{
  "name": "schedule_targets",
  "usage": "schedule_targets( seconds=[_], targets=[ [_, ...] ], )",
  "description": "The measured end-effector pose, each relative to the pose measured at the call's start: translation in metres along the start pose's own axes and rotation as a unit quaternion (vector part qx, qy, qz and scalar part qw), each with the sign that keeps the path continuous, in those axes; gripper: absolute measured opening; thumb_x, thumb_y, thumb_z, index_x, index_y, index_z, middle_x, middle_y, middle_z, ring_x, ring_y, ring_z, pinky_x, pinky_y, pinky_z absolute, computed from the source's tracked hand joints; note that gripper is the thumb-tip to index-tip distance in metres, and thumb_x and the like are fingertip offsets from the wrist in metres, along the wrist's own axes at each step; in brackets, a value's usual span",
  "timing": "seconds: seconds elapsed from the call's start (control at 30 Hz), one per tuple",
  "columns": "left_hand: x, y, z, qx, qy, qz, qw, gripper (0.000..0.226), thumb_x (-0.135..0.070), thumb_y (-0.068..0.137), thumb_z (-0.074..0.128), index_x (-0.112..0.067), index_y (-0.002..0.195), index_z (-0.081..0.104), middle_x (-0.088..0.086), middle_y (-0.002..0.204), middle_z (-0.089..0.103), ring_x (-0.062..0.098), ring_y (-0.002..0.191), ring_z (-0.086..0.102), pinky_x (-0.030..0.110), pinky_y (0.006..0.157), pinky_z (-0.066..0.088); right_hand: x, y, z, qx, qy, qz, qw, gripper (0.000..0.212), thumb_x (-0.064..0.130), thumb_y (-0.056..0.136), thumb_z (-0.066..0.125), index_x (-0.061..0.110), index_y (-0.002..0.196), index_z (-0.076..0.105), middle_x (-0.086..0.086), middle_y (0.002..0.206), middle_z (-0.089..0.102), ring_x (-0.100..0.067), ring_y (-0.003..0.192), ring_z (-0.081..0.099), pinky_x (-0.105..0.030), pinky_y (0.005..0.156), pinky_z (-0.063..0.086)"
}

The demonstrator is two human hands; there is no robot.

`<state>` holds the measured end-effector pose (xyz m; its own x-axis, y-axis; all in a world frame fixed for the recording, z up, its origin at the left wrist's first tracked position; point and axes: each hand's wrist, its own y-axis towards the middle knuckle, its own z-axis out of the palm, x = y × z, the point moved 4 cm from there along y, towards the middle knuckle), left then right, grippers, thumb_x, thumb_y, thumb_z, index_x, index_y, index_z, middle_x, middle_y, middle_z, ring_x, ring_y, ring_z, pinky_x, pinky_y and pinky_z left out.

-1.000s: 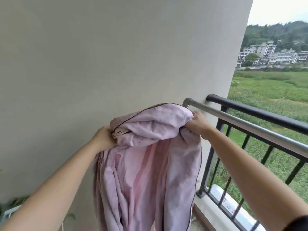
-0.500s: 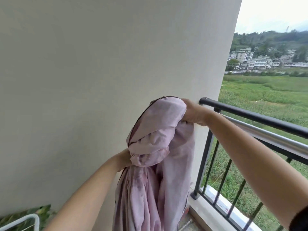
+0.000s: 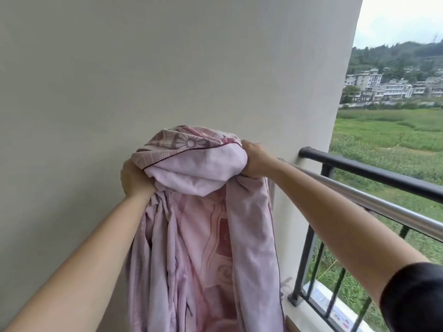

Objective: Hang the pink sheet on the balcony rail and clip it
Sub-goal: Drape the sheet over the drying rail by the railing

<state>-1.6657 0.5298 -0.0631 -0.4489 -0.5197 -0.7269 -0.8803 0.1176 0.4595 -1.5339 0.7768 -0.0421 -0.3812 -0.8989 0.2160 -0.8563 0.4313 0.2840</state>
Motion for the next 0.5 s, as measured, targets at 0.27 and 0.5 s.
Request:
schedule_targets(
  seconds=[0.27,0.5],
  targets=[
    [-0.060,0.033,0.015,-0.127,-0.099,0.024,0.987,0.009,-0.014,0.078,0.052,-0.017,0.071,0.056,0.011,0.081,0.072,0.029,0.078,0.071,0.037,0.059,0.055,-0.004,0.080,-0.011,-0.155,-0.057,-0.018,0.986,0.031,0.030,0.088,0.058,0.019,0.117,0.058,-0.010,0.107,0.061,-0.036,0.099,0.065,-0.034,0.071,0.045],
    [-0.094,0.021,0.054,-0.069,-0.108,0.061,0.990,0.017,-0.017,0.071,0.054,-0.019,0.085,0.064,0.011,0.088,0.073,0.033,0.086,0.069,0.040,0.069,0.055,-0.057,0.100,-0.051,-0.218,-0.015,0.030,0.975,0.035,0.023,0.093,0.057,0.015,0.126,0.048,-0.015,0.106,0.054,-0.041,0.091,0.065,-0.039,0.067,0.044]
  ],
)
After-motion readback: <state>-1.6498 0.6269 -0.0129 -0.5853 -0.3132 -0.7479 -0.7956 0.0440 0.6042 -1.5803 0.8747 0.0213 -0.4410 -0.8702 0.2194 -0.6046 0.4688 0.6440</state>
